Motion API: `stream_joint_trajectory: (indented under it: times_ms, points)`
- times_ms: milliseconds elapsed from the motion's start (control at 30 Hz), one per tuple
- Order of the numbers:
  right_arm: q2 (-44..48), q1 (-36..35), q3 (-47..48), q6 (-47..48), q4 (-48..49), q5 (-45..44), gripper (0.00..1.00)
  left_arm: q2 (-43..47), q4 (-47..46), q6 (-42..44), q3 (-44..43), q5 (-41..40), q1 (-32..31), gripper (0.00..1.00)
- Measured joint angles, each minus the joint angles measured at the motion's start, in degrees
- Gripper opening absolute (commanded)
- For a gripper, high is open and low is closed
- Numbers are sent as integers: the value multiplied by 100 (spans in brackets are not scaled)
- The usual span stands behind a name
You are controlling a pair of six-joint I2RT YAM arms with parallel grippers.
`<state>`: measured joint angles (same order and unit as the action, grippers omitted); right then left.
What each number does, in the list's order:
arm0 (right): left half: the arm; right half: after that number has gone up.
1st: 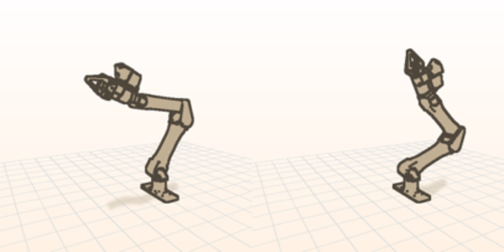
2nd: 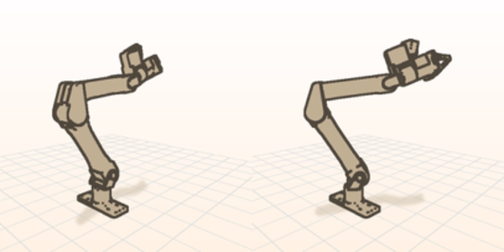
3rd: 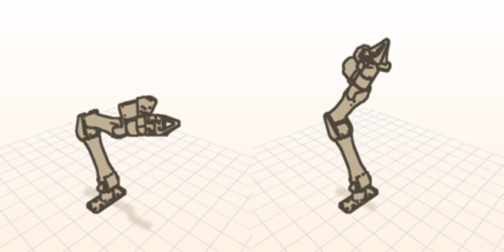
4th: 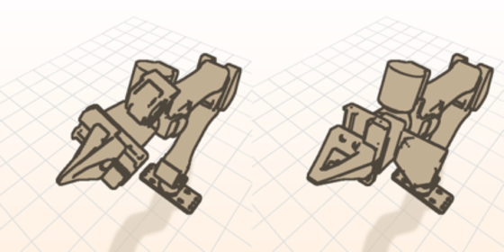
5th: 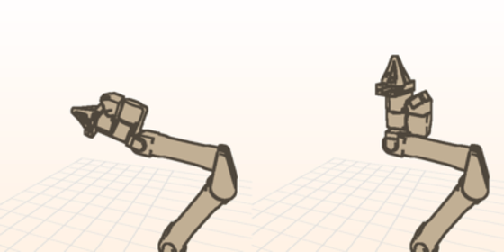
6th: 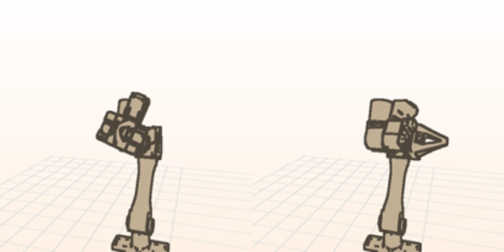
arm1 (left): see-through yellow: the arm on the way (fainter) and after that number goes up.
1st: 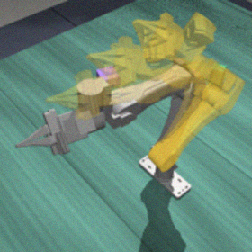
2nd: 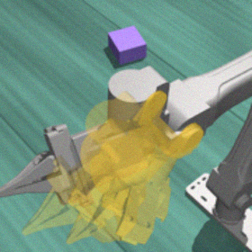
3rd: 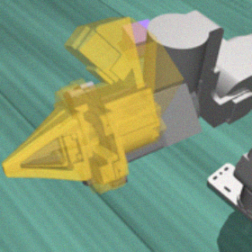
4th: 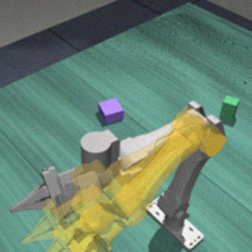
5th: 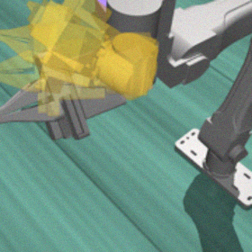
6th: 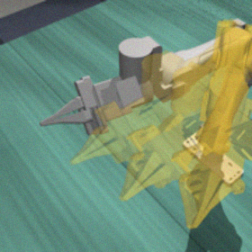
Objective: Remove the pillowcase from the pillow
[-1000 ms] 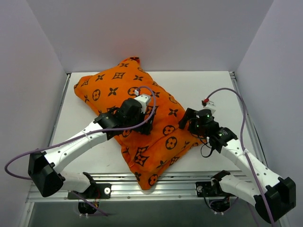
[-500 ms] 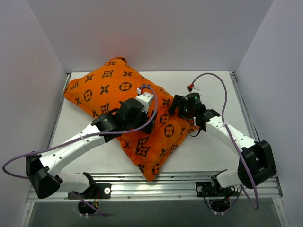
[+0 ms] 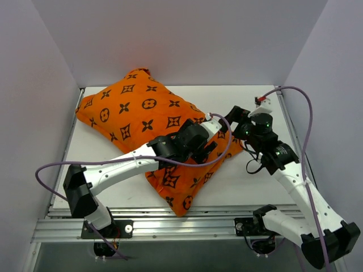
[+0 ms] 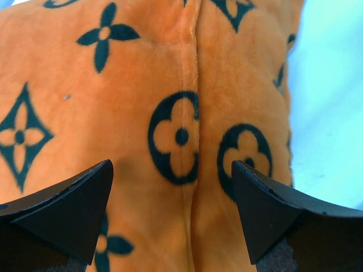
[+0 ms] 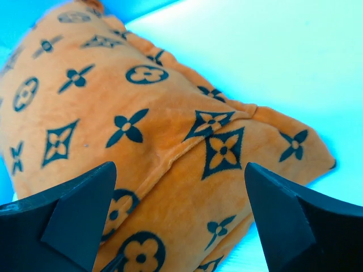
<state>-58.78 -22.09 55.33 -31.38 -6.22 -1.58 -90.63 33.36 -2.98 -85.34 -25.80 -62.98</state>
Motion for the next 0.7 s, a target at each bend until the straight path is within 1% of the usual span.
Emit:
stream_joint_trajectory:
  times_ms: [100,133,267,467,700]
  points:
    - [472,28,-4,-61,-184,-170,91,-385,-11,243,-98,-188,-15,92]
    - [608,35,-28,-98,-227,-234,91,-463,-17,304,-114,-249,-15,90]
    - [883,42,-188,-186,-365,-323,92,-623,-72,496,-136,-485,-15,86]
    - [892,74,-382,-216,-518,-310,91,-667,-236,636,-138,-968,55,84]
    - [826,74,-566,-225,-420,-116,90,-667,-376,678,-140,-1274,236,84]
